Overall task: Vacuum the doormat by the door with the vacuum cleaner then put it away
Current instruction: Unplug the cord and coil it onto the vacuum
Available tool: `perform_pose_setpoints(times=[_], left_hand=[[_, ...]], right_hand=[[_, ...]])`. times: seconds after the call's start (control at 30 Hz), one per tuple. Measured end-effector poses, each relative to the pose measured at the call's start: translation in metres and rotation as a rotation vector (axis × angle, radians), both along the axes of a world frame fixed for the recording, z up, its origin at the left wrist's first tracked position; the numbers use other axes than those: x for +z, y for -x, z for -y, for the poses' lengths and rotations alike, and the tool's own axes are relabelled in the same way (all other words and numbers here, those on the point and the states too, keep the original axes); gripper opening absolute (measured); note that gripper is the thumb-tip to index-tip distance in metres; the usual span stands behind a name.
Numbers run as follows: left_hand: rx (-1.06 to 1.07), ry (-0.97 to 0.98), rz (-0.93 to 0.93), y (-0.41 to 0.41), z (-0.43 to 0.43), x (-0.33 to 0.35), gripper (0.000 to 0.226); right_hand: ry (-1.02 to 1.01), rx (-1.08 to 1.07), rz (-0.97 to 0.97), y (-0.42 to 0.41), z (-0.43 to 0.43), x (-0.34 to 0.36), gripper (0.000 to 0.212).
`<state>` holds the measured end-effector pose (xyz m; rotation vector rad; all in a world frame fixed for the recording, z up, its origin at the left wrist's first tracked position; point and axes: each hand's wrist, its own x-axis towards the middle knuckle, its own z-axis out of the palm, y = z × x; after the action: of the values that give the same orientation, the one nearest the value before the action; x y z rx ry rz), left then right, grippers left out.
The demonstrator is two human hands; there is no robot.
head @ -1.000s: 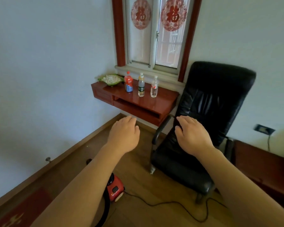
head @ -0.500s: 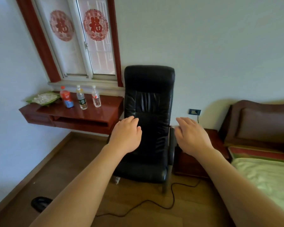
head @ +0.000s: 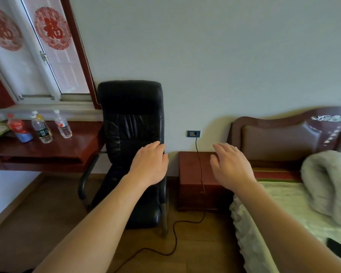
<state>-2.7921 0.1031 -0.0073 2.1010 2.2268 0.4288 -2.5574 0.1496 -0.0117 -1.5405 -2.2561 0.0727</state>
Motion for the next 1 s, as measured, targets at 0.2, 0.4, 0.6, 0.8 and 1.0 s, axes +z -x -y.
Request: perform_pose_setpoints(times=[0.2, 0.4, 0.6, 0.8, 1.0], left_hand=[[-0.074, 0.016, 0.002, -0.04, -0.054, -0.008, 0.041], [-0.1, 0.008, -0.007, -0.044, -0.116, -0.024, 0.027], [-0.145, -0.003, 0.018, -0.024, -0.201, -0.04, 0.031], [-0.199, -0.023, 0.021, -0.002, -0.285, -0.051, 0.025], [-0.241, 0.022, 0.043, 0.014, -0.344, -0.057, 0.04]], right_hand=[[0.019, -0.075, -0.018, -0.044, -0.036, -0.006, 0.038], [0.031, -0.137, -0.022, -0.056, -0.083, -0.019, 0.041], [0.029, -0.185, -0.001, -0.038, -0.151, -0.025, 0.043], [0.042, -0.239, 0.016, -0.017, -0.221, -0.031, 0.043], [0.053, -0.254, 0.02, 0.0, -0.278, -0.037, 0.043]])
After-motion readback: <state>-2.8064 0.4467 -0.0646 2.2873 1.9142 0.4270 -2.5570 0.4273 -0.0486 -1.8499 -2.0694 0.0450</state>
